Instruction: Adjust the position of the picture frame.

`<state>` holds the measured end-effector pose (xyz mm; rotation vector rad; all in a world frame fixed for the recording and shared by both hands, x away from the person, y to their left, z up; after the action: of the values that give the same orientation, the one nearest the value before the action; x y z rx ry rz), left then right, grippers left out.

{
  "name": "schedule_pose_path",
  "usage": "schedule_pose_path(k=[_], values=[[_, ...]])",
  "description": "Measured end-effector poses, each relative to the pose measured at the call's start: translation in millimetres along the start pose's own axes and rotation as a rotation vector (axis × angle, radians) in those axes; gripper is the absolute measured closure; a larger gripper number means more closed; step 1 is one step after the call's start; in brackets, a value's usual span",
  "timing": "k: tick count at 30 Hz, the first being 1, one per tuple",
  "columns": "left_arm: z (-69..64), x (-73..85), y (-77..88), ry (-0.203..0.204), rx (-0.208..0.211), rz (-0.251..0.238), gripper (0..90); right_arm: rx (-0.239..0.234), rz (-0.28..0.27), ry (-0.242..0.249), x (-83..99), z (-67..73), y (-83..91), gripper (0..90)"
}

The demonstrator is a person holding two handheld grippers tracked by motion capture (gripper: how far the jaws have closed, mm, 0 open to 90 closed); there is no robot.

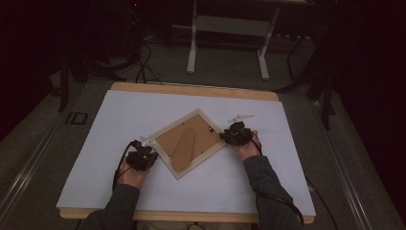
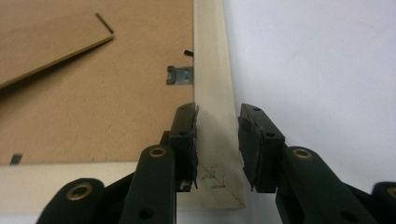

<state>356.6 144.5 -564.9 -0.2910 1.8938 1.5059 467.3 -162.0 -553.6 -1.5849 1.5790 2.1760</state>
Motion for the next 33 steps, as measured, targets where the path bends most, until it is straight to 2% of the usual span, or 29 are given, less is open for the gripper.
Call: schedule_pose_path(k=[5,11,19,25,29,33], values=[[5.5,-4.1,-4.3,0.026,0.013,-0.015,90.0,0.012,0.002,-0.004,6.2,3.5,6.6,67.5],[11.5,-6.2,-7.9,0.030,0.042,-0.047,90.0,0.028,-0.007,-0.022,11.9,8.0,11.8,67.4],[16.2,-10.1,-12.4,0.050,0.041,-0.072,90.0,0.035,-0.032,-0.036,20.1,14.8,18.6,66.7],[19.3,-12.3,-14.8,0.060,0.045,-0.083,90.0,0.041,-0.025,-0.018,25.7,22.0,25.3,65.8],[19.4,-17.7,-17.0,0.033,0.015,-0.065,90.0,0.051,-0.022,-0.015,29.3,27.8,29.6,65.0],[21.5,-20.4,-20.2,0.059,0.023,-0.076,90.0,0.057,-0.024,-0.018,31.9,31.4,32.7,64.6]])
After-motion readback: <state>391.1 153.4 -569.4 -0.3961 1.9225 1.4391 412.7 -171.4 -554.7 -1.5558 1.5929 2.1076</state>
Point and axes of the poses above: each handheld gripper's, and its own axes: y roughly backward along the jaws, x roughly out of its underside, z roughly to its left, the point moved 5 cm from there along -y, roughly forward along the jaws, and after that the axes turned 5 degrees about y, right-handed, at the moved point
